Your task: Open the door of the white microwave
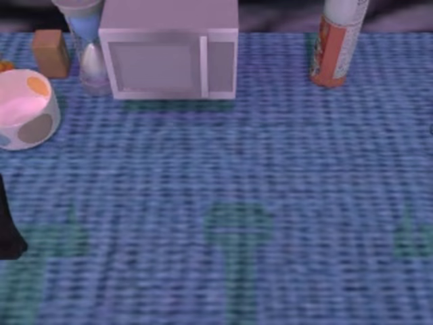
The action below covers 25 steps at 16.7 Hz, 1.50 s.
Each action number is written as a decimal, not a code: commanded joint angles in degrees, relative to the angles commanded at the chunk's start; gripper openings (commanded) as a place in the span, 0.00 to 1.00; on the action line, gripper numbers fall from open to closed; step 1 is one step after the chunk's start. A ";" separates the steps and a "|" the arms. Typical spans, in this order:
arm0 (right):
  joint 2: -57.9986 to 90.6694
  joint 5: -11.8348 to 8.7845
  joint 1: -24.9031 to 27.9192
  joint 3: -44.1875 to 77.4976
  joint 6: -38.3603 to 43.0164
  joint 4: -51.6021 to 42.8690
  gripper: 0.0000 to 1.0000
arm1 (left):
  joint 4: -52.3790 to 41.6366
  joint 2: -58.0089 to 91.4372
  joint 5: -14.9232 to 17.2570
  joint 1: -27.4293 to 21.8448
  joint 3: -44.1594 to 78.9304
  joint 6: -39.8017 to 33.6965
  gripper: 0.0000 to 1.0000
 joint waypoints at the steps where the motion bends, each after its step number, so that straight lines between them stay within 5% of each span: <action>1: 0.00 0.00 0.00 0.00 0.00 0.00 1.00 | 0.00 0.00 0.00 0.00 0.00 0.00 1.00; 9: 0.00 0.00 0.00 0.00 0.00 0.00 1.00 | -6.64 16.75 -3.85 -5.93 15.05 -4.35 1.00; 25: 0.00 0.00 0.00 0.00 0.00 0.00 1.00 | -28.40 106.38 -19.09 -31.16 87.71 -26.53 1.00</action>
